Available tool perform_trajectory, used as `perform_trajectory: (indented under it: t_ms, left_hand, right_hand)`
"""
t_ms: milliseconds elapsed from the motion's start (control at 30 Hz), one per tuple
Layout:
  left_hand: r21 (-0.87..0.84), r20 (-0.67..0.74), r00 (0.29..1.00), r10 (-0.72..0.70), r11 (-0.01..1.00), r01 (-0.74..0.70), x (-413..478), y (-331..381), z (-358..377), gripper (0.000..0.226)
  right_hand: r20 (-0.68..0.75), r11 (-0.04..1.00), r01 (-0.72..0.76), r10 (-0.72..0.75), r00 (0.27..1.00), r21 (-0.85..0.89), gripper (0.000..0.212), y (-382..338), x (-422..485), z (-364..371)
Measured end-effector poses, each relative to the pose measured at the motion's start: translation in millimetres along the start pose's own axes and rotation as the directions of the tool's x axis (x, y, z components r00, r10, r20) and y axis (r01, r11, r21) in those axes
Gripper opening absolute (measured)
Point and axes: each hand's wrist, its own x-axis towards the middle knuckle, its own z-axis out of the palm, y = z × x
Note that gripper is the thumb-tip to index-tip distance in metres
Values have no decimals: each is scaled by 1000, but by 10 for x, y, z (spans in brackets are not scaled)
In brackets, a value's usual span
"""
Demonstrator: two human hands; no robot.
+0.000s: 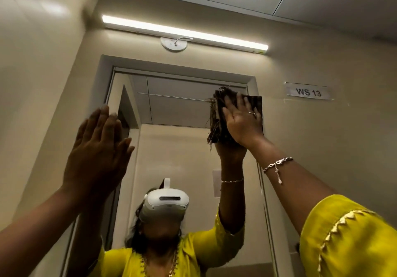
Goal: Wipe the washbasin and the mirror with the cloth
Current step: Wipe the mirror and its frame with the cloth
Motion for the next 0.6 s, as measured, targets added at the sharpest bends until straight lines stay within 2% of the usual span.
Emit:
perform_trajectory:
  t_ms: [100,167,267,400,600]
  left_hand:
    - [5,13,1000,7,1000,-7,-15,-43,-13,79]
    - [2,11,1000,8,1000,-8,-13,-87,-21,81]
    - [52,20,1000,6,999,-7,-38,-158,-12,71]
    - [64,30,1000,-3,998,1,-51,-198,17,69]
    - [-72,-8,998,-61,996,60,-68,-114,-79,73]
  right_hand:
    - [-126,972,39,-69,990,-232,52,14,1,95]
    - [-171,955,32,-85,982,-294,60,5,-3,127]
    - [-188,956,23,-81,979,-294,69,-9,49,141]
    - [-197,965,-2,-52,979,-262,60,8,142,124]
    - [-249,970,-16,-46,967,-242,58,-6,275,105]
